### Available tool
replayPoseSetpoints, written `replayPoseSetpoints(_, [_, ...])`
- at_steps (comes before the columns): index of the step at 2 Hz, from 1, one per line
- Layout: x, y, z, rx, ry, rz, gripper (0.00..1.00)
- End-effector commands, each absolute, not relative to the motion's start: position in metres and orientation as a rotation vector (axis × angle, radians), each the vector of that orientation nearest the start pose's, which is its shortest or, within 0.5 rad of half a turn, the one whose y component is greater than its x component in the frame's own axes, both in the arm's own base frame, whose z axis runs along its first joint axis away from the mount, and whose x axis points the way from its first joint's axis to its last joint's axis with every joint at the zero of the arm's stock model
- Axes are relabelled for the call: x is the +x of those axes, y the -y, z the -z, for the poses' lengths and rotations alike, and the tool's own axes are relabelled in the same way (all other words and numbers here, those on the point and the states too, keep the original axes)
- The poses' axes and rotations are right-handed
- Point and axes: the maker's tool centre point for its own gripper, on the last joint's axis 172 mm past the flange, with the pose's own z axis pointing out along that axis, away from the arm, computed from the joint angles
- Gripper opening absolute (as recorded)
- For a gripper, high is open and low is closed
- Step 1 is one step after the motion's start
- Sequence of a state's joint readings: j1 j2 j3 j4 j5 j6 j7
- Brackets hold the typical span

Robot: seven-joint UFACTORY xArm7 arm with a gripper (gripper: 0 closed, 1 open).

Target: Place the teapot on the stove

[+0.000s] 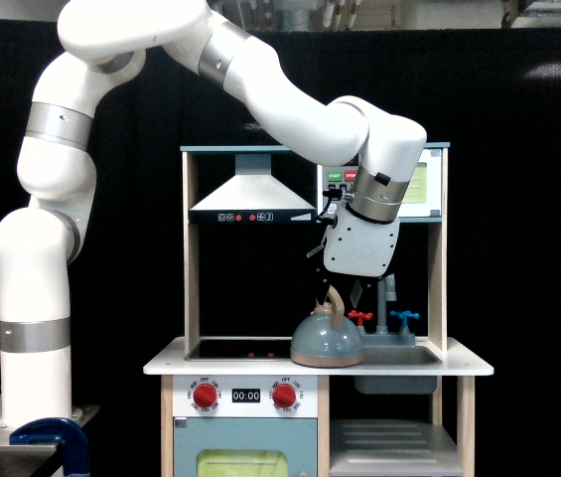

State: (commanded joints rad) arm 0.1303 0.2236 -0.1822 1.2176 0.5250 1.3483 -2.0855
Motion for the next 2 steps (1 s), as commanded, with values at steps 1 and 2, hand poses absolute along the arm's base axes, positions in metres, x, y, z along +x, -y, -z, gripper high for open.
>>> replayPoseSetpoints(1, [0.442, -0.144, -0.159, -1.603, 2.065, 0.305, 1.0])
replayPoseSetpoints(2, [0.446, -0.168, -0.148, -1.603, 2.065, 0.305, 1.0])
